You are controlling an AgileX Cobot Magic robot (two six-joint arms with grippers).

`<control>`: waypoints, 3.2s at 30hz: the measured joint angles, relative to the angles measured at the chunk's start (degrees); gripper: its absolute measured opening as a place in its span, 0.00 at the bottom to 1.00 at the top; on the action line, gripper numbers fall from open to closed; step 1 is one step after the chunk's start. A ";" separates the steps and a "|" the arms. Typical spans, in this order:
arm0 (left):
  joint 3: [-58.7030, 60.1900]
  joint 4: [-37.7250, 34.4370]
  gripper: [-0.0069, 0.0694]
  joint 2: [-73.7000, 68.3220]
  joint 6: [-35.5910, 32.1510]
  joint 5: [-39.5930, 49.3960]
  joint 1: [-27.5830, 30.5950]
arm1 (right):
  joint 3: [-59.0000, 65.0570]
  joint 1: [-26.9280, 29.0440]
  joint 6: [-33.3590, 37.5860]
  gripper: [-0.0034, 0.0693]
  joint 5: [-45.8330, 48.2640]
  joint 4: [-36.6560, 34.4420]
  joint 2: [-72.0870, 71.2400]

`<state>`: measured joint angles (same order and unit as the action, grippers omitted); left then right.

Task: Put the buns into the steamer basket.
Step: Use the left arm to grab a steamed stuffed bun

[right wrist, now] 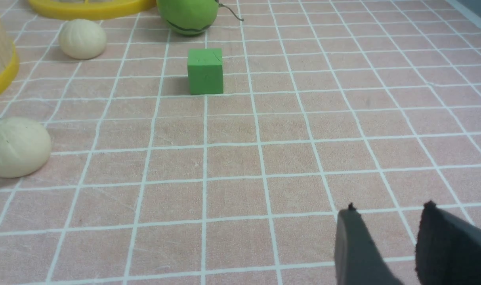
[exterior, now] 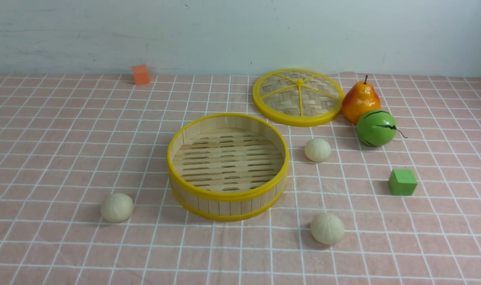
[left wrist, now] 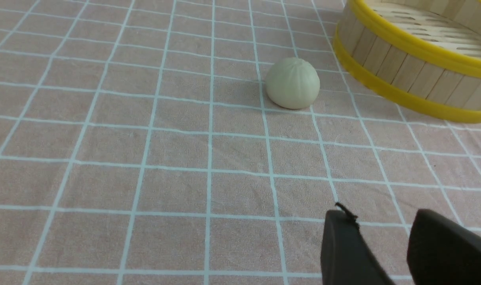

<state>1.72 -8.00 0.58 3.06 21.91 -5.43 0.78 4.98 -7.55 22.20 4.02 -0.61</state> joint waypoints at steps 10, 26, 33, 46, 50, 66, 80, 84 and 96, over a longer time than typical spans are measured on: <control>0.00 0.00 0.40 0.00 0.00 -0.15 0.00 | 0.00 0.00 0.00 0.38 0.00 -0.20 0.00; 0.11 -5.93 0.40 0.00 7.56 -36.95 0.00 | 0.72 0.00 -11.04 0.38 -41.87 -0.40 0.00; -12.08 -6.27 0.28 -4.23 20.82 -37.24 0.00 | -4.05 0.00 -17.08 0.23 -44.84 1.71 4.55; -39.64 0.84 0.07 -49.29 10.31 -12.70 0.00 | -28.27 -1.45 -18.55 0.03 -8.52 13.30 34.78; -49.49 1.31 0.07 -61.94 8.89 5.47 0.00 | -36.13 -7.24 -12.84 0.03 9.82 11.96 43.24; -73.68 2.94 0.45 -102.38 0.48 21.29 -1.22 | -40.65 -20.18 7.19 0.03 11.47 -5.57 64.33; -74.28 13.31 0.07 -105.93 0.94 18.46 -6.92 | -40.65 -20.18 7.55 0.03 9.28 -6.23 64.35; -75.98 13.81 0.07 -102.53 1.16 18.72 -7.95 | -40.65 -20.18 7.55 0.03 8.50 -6.23 64.39; -84.31 13.69 0.09 -100.26 5.94 30.61 -9.78 | -40.65 -20.18 7.55 0.05 7.22 -6.24 64.39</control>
<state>-82.59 5.70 -99.68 9.00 52.52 -15.21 -39.87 -15.20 0.00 29.43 -2.22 63.78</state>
